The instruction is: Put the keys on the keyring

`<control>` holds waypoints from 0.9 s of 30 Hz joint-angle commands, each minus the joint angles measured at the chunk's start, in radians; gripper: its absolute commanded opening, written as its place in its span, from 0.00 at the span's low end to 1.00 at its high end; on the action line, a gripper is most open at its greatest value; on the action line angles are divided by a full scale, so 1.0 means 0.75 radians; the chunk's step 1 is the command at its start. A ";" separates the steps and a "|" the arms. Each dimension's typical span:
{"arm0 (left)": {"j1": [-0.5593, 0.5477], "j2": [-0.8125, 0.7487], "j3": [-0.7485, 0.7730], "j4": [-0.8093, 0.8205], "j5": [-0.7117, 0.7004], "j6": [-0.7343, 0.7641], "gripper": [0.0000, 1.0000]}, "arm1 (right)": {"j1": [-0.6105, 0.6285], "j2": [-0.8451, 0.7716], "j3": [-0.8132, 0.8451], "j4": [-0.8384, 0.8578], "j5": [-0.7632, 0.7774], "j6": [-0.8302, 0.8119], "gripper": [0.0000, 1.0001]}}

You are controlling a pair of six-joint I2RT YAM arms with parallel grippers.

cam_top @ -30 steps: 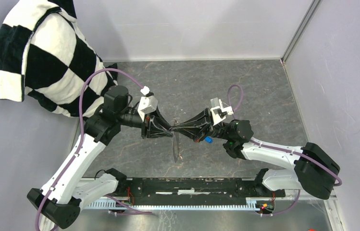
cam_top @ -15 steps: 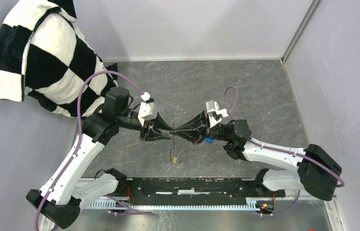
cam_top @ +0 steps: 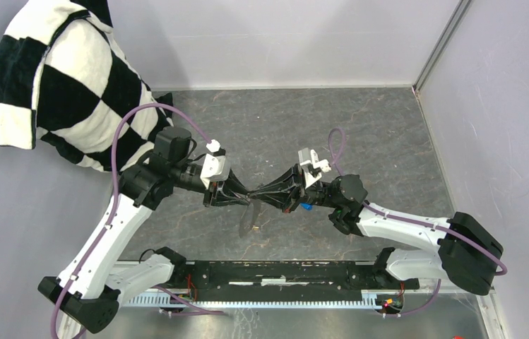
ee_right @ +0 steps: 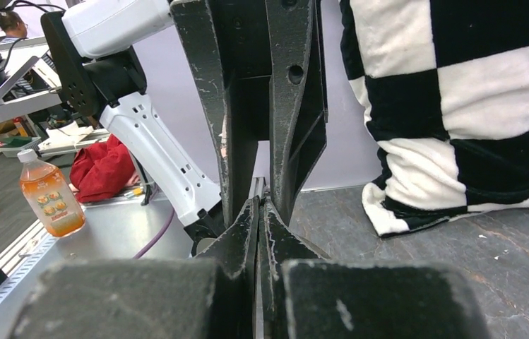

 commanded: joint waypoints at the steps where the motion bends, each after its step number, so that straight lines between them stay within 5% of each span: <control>1: -0.005 0.011 0.049 -0.046 0.059 0.060 0.32 | -0.004 0.002 0.016 0.193 0.044 0.055 0.01; 8: -0.005 -0.003 0.027 -0.046 0.012 0.064 0.25 | -0.010 0.025 0.010 0.311 0.025 0.141 0.01; 17: -0.006 0.004 0.114 -0.062 0.013 -0.006 0.41 | -0.079 0.043 -0.057 0.506 -0.011 0.300 0.01; 27: -0.005 0.006 0.026 0.079 -0.012 -0.076 0.39 | -0.079 0.050 -0.031 0.515 -0.035 0.313 0.01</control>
